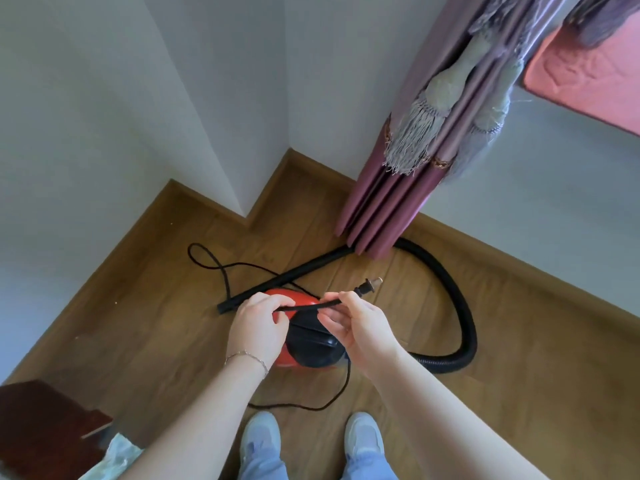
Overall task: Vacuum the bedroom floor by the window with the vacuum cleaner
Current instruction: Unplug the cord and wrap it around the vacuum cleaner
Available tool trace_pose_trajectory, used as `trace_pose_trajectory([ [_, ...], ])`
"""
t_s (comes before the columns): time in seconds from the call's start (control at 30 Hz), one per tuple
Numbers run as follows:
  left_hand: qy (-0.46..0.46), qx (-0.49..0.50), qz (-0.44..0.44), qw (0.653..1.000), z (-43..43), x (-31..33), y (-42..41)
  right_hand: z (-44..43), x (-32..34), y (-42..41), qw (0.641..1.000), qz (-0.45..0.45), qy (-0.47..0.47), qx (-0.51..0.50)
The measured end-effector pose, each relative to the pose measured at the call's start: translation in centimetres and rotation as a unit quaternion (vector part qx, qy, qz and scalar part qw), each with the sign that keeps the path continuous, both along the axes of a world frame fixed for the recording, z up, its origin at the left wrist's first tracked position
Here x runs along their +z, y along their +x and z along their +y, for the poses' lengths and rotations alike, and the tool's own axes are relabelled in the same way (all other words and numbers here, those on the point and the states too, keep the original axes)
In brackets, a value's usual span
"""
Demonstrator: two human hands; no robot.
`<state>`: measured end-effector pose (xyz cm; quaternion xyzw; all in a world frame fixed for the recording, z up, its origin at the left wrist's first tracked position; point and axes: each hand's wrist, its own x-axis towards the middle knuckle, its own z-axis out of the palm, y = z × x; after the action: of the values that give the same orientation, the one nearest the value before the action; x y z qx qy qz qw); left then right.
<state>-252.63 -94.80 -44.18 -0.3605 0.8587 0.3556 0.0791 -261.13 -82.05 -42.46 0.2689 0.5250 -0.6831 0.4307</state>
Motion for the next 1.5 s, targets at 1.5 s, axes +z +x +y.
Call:
trace_pose_trajectory([
  [1.5,0.068,-0.120,0.058,0.989,-2.4,-22.3,2.7,-1.9,-22.6,8.4,0.979,-0.045,-0.007,-0.198],
])
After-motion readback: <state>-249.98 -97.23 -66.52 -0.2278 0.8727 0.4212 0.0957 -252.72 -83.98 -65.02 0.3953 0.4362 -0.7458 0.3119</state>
